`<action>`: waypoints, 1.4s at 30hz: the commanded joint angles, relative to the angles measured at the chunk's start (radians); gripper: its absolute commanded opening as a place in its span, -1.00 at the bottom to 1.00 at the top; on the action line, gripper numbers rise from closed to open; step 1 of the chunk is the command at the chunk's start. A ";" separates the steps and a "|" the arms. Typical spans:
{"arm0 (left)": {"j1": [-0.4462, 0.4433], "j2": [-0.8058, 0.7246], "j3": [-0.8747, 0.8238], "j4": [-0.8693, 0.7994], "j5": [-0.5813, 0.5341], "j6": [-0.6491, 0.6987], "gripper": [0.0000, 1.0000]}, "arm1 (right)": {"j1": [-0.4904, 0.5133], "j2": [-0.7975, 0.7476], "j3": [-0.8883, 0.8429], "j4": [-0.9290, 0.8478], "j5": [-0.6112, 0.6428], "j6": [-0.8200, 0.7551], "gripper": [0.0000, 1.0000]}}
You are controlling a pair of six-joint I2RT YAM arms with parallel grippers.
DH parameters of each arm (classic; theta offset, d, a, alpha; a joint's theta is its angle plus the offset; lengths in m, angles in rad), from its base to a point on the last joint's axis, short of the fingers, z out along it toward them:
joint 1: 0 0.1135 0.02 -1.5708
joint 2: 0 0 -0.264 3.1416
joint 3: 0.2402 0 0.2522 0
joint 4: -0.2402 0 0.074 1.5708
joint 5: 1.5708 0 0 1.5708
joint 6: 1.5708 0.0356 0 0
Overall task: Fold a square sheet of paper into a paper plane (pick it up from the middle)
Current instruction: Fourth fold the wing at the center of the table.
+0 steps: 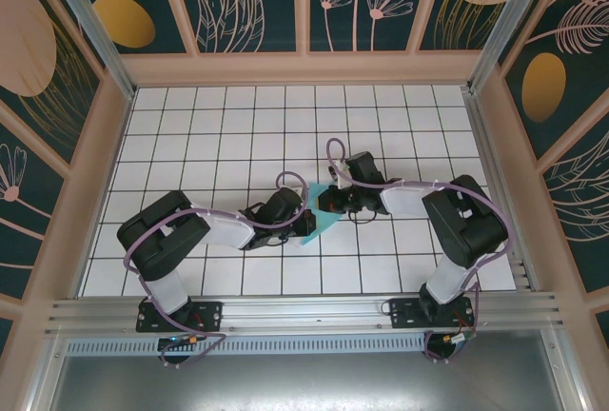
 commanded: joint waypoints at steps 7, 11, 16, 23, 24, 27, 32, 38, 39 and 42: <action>0.000 0.036 -0.009 -0.135 -0.005 -0.004 -1.00 | -0.001 0.076 0.028 -0.023 0.005 -0.040 -0.93; -0.001 0.038 -0.009 -0.155 0.002 -0.002 -1.00 | -0.054 0.101 0.049 -0.041 0.018 -0.062 -0.93; -0.001 0.041 -0.012 -0.176 0.016 0.005 -1.00 | -0.146 0.155 0.101 -0.055 0.042 -0.062 -0.94; -0.001 0.051 -0.018 -0.173 0.026 0.007 -1.00 | -0.254 0.196 0.167 -0.056 0.081 -0.024 -0.95; -0.001 0.052 -0.015 -0.173 0.027 0.007 -1.00 | -0.268 0.203 0.183 -0.064 0.086 -0.025 -0.95; -0.001 0.050 -0.016 -0.171 0.024 0.013 -1.00 | -0.300 0.205 0.217 -0.087 0.099 -0.034 -0.96; -0.001 0.036 -0.011 -0.174 -0.007 0.050 -1.00 | -0.300 0.089 0.189 -0.071 0.065 -0.032 -0.95; 0.003 0.011 0.012 -0.177 -0.050 0.167 -1.00 | -0.193 -0.002 0.104 -0.059 0.031 0.000 -0.95; 0.006 0.005 0.013 -0.177 -0.051 0.185 -1.00 | -0.162 0.000 0.097 -0.058 0.033 0.008 -0.95; 0.013 -0.006 0.019 -0.181 -0.040 0.215 -1.00 | -0.096 0.029 0.090 -0.040 0.019 0.031 -0.95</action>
